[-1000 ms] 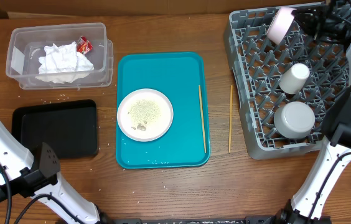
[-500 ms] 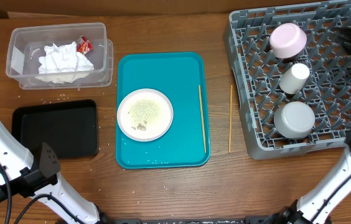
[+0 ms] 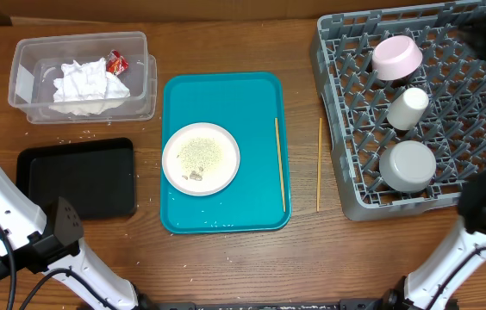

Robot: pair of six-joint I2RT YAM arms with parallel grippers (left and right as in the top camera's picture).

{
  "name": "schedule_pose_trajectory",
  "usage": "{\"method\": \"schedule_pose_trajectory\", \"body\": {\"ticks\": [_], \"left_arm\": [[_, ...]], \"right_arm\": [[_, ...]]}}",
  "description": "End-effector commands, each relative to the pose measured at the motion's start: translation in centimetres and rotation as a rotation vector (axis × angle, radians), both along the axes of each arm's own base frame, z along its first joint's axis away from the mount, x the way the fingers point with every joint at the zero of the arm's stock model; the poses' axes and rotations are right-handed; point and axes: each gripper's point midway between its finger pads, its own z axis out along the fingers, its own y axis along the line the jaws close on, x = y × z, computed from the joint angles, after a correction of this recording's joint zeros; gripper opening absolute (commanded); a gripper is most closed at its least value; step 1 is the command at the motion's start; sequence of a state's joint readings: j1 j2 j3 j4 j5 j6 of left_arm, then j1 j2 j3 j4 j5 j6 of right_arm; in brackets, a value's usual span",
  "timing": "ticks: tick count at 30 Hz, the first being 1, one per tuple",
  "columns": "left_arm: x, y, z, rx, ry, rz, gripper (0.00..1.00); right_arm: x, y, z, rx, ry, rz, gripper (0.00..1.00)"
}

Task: Sort waste into correct bins and load items into the dishwasher
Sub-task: 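Push the pink bowl into place in the rack with the right gripper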

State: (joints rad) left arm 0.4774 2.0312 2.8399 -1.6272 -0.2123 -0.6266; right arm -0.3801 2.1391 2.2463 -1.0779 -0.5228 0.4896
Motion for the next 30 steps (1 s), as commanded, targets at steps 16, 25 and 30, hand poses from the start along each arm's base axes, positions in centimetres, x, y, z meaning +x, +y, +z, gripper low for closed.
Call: {"method": "schedule_pose_trajectory", "body": {"ticks": [16, 25, 30], "left_arm": [[0.4, -0.1, -0.3, -0.007, 0.0, 0.0, 1.0], [0.4, -0.1, -0.3, -0.007, 0.0, 0.0, 1.0], [0.4, -0.1, -0.3, -0.007, 0.0, 0.0, 1.0]], "right_arm": [[6.5, 4.0, -11.7, -0.373, 0.137, -0.029, 0.07], [4.2, 1.0, -12.9, -0.465, 0.262, -0.104, 0.04], [2.5, -0.8, -12.9, -0.471, 0.328, -0.132, 0.04]]}}
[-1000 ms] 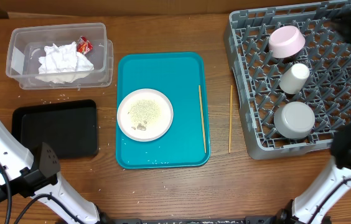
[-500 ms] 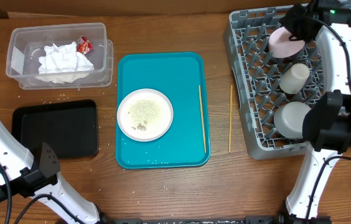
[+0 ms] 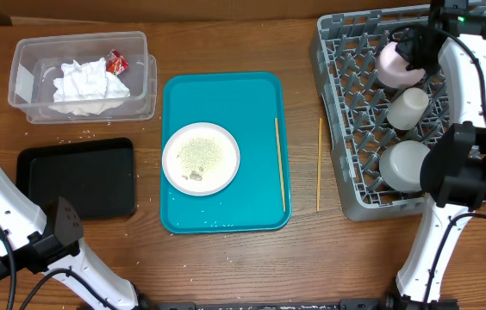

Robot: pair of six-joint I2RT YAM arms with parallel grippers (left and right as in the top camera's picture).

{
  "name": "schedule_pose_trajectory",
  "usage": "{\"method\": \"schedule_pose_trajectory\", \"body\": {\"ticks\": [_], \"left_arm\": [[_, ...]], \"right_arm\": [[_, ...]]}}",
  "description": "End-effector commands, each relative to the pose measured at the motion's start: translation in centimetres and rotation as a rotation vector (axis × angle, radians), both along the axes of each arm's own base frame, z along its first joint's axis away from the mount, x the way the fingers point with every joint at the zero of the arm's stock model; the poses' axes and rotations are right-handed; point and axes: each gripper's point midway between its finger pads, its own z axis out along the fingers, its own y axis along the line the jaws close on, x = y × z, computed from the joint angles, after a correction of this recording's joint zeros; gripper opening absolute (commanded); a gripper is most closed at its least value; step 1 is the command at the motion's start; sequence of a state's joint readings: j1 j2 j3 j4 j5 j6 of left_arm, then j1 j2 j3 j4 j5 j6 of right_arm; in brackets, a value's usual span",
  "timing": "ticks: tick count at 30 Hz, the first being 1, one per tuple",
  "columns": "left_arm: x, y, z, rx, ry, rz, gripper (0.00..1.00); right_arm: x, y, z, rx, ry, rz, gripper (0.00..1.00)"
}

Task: Sort waste into correct bins and load items into the dishwasher
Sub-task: 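Push the pink bowl into place in the rack with the right gripper, then reach the right gripper to the chopstick on the table and grasp it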

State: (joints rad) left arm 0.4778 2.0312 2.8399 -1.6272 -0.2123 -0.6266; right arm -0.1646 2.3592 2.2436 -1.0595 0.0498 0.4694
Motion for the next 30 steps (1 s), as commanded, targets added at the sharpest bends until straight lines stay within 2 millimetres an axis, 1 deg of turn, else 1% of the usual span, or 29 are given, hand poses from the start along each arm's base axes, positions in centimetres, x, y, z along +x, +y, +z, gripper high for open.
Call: {"method": "schedule_pose_trajectory", "body": {"ticks": [1, 3, 5, 6, 7, 9, 11, 13, 14, 15, 16, 17, 18, 19, 21, 23, 24, 25, 26, 29, 30], "left_arm": [[0.4, -0.1, -0.3, -0.007, 0.0, -0.001, 1.0], [0.4, -0.1, -0.3, -0.007, 0.0, -0.001, 1.0], [0.4, -0.1, -0.3, -0.007, 0.0, -0.001, 1.0], [0.4, -0.1, -0.3, -0.007, 0.0, -0.001, 1.0], [0.4, -0.1, -0.3, -0.007, 0.0, -0.001, 1.0], [0.4, -0.1, -0.3, -0.007, 0.0, -0.001, 1.0], [0.4, -0.1, -0.3, -0.007, 0.0, -0.001, 1.0], [0.4, -0.1, -0.3, -0.007, 0.0, -0.001, 1.0], [0.4, -0.1, -0.3, -0.007, 0.0, -0.001, 1.0], [0.4, -0.1, -0.3, -0.007, 0.0, -0.001, 1.0], [0.4, -0.1, -0.3, -0.007, 0.0, -0.001, 1.0], [0.4, -0.1, -0.3, -0.007, 0.0, -0.001, 1.0], [0.4, -0.1, -0.3, -0.007, 0.0, -0.001, 1.0], [0.4, -0.1, -0.3, -0.007, 0.0, -0.001, 1.0], [0.4, -0.1, -0.3, -0.007, 0.0, -0.001, 1.0], [0.4, -0.1, -0.3, -0.007, 0.0, -0.001, 1.0], [0.4, -0.1, -0.3, -0.007, 0.0, -0.001, 1.0], [0.4, -0.1, -0.3, -0.007, 0.0, -0.001, 1.0], [0.4, -0.1, -0.3, -0.007, 0.0, -0.001, 1.0], [0.4, -0.1, -0.3, -0.007, 0.0, -0.001, 1.0], [0.4, -0.1, -0.3, -0.007, 0.0, -0.001, 1.0]], "right_arm": [[-0.6, -3.1, 1.0, -0.049, 0.006, -0.061, 0.04], [-1.1, -3.7, 1.8, -0.048, 0.007, -0.077, 0.04], [-1.4, -4.2, 3.6, -0.052, -0.012, -0.086, 0.04], [-1.5, -4.2, 5.0, -0.057, -0.034, -0.087, 0.04], [-1.5, -4.2, 6.0, -0.06, -0.05, -0.084, 0.04], [-1.7, -4.1, 9.1, -0.072, -0.104, -0.082, 0.04], [-2.2, -3.1, 12.9, -0.067, -0.173, -0.06, 0.04], [-2.7, -0.3, 16.3, 0.004, -0.24, 0.037, 0.04], [-3.3, 1.9, 17.8, 0.069, -0.271, 0.114, 0.21], [-4.1, 4.0, 19.1, 0.133, -0.288, 0.192, 0.55], [-4.9, 5.5, 20.0, 0.174, -0.297, 0.244, 0.8], [-5.8, 7.0, 20.7, 0.22, -0.298, 0.297, 0.9], [-6.7, 8.5, 21.2, 0.26, -0.292, 0.345, 0.9], [-7.5, 9.7, 21.3, 0.285, -0.276, 0.385, 0.9], [-9.3, 11.5, 20.3, 0.296, -0.198, 0.441, 0.83], [-11.2, 12.9, 18.6, 0.276, -0.08, 0.466, 0.73], [-12.5, 13.6, 17.3, 0.245, 0.005, 0.463, 0.68], [-13.4, 14.0, 16.7, 0.22, 0.055, 0.465, 0.68], [-13.8, 14.7, 16.0, 0.19, 0.09, 0.478, 0.64], [-15.0, 18.0, 14.5, 0.179, 0.156, 0.547, 0.64], [-15.5, 19.2, 13.9, 0.182, 0.183, 0.562, 0.66]]}}
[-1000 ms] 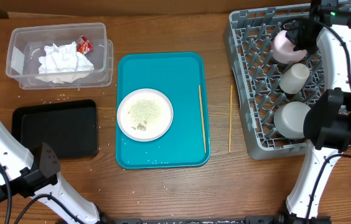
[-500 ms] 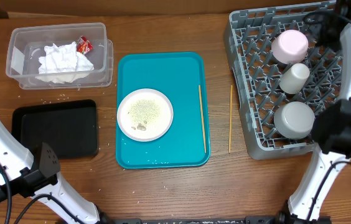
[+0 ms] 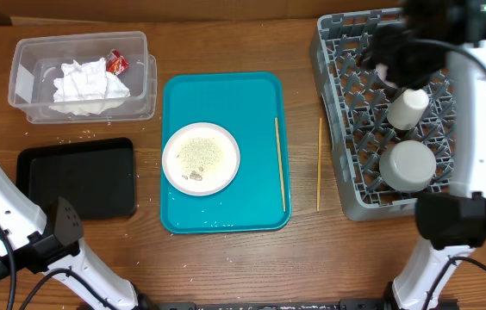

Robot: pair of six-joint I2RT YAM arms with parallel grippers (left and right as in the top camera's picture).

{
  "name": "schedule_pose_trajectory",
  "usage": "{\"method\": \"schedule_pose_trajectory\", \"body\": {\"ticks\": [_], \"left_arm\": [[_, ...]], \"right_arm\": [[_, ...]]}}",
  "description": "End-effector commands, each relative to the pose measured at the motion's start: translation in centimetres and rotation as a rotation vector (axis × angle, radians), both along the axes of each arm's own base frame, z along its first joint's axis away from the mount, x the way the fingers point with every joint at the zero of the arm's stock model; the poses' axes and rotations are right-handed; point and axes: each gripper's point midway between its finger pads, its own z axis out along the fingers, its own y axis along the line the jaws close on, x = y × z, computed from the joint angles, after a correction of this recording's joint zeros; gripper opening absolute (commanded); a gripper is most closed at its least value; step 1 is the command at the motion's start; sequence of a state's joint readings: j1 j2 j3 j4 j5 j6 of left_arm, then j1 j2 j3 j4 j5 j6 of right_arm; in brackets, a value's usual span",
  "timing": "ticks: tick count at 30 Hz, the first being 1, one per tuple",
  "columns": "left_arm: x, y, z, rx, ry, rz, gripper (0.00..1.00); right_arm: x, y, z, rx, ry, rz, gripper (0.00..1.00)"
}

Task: Sort waste into correct bins and load items into the dishwasher
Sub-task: 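Reach the right gripper to the chopstick on the table and grasp it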

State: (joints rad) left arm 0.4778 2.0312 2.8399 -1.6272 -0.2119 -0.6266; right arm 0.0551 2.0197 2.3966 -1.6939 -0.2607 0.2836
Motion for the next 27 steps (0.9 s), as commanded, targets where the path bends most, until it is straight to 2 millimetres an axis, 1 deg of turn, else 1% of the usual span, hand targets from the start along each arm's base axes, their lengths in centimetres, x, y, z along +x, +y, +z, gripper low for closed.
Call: {"method": "schedule_pose_trajectory", "body": {"ticks": [1, 3, 5, 9, 11, 14, 17, 20, 23, 27], "left_arm": [[0.4, -0.1, -0.3, -0.007, 0.001, 0.0, 1.0], [0.4, -0.1, -0.3, -0.007, 0.001, 0.0, 1.0], [0.4, -0.1, -0.3, -0.007, 0.001, 0.0, 1.0], [0.4, -0.1, -0.3, -0.007, 0.001, 0.0, 1.0], [0.4, -0.1, -0.3, -0.007, 0.001, 0.0, 1.0], [0.4, -0.1, -0.3, -0.007, 0.001, 0.0, 1.0], [0.4, -0.1, -0.3, -0.007, 0.001, 0.0, 1.0], [0.4, -0.1, -0.3, -0.007, 0.001, 0.0, 1.0], [0.4, -0.1, -0.3, -0.007, 0.001, 0.0, 1.0], [0.4, -0.1, -0.3, -0.007, 0.001, 0.0, 1.0]], "right_arm": [[-1.3, 3.2, -2.8, -0.074, 0.085, 0.073, 0.67], [-2.1, 3.6, -4.4, -0.15, 0.133, 0.058, 0.68], [-3.1, 3.5, -6.4, -0.247, 0.192, 0.034, 0.68], [-5.8, 4.6, -10.0, -0.306, 0.315, 0.097, 0.68], [-6.5, 4.7, -11.6, -0.335, 0.349, 0.115, 0.68], [-6.7, 4.9, -14.4, -0.358, 0.362, 0.149, 0.68], [-7.3, 4.8, -16.5, -0.361, 0.384, 0.194, 0.69], [-7.8, 4.5, -18.2, -0.374, 0.402, 0.202, 0.68], [-7.7, 4.6, -19.9, -0.373, 0.385, 0.231, 0.61], [-7.6, 4.7, -21.4, -0.372, 0.365, 0.261, 0.57]]}}
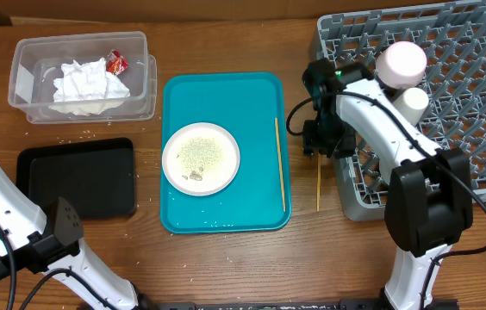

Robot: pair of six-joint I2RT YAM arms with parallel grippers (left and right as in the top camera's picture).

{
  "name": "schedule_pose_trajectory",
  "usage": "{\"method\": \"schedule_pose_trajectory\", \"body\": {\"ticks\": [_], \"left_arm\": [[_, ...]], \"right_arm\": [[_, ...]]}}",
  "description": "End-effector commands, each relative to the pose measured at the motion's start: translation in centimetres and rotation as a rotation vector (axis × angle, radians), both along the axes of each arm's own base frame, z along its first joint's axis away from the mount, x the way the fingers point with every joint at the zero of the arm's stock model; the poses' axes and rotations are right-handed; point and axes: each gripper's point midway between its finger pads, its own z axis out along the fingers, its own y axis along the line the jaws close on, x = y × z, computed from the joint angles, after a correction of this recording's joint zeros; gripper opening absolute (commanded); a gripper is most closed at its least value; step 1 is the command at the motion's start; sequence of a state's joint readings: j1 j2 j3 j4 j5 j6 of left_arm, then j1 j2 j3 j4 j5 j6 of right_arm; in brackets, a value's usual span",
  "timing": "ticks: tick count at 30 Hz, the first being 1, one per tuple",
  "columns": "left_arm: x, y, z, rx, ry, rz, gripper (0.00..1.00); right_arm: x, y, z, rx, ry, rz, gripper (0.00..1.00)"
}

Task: Sort waste into correct bins and load items into the dishwasher
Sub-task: 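Reach the right gripper to the chopstick on the table and grasp it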

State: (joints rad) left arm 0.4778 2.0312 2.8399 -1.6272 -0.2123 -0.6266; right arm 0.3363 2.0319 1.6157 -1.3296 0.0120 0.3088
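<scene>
A white plate (201, 158) with food crumbs lies on the teal tray (226, 103). One chopstick (280, 172) lies along the tray's right side. A second chopstick (318, 189) lies on the table between the tray and the grey dishwasher rack (476, 129). My right gripper (319, 143) hangs over that chopstick's far end, at the rack's left edge; how its jaws stand is not clear. A pink bowl (401, 62) and a white cup (414, 102) sit in the rack. The left gripper is out of view.
At the back left, a clear bin (84, 77) holds crumpled tissue and a red wrapper. A black tray (77, 178) lies in front of it. The left arm's white link runs along the left edge. Crumbs dot the table.
My right arm was blurred above the rack near the pink bowl. Now its gripper is lower and to the left, over the far end of the chopstick on the table.
At first the right arm was at the frame's right edge, with the pink bowl tilted in the rack. Then its gripper was at the pink bowl, then blurred above it. Now the bowl shows round from above and the gripper is at the table chopstick.
</scene>
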Motion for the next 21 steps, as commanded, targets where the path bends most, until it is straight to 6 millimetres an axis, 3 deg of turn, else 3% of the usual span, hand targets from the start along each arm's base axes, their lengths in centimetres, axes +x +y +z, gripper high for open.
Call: {"method": "schedule_pose_trajectory", "body": {"ticks": [1, 10, 21], "left_arm": [[0.4, -0.1, -0.3, -0.007, 0.0, -0.001, 1.0], [0.4, -0.1, -0.3, -0.007, 0.0, -0.001, 1.0], [0.4, -0.1, -0.3, -0.007, 0.0, -0.001, 1.0]], "right_arm": [[-0.1, -0.1, -1.0, -0.012, -0.005, 0.04, 0.56], [0.7, 0.2, -2.6, 0.004, -0.052, 0.016, 0.55], [0.8, -0.8, -4.8, -0.048, -0.094, -0.077, 0.55]]}}
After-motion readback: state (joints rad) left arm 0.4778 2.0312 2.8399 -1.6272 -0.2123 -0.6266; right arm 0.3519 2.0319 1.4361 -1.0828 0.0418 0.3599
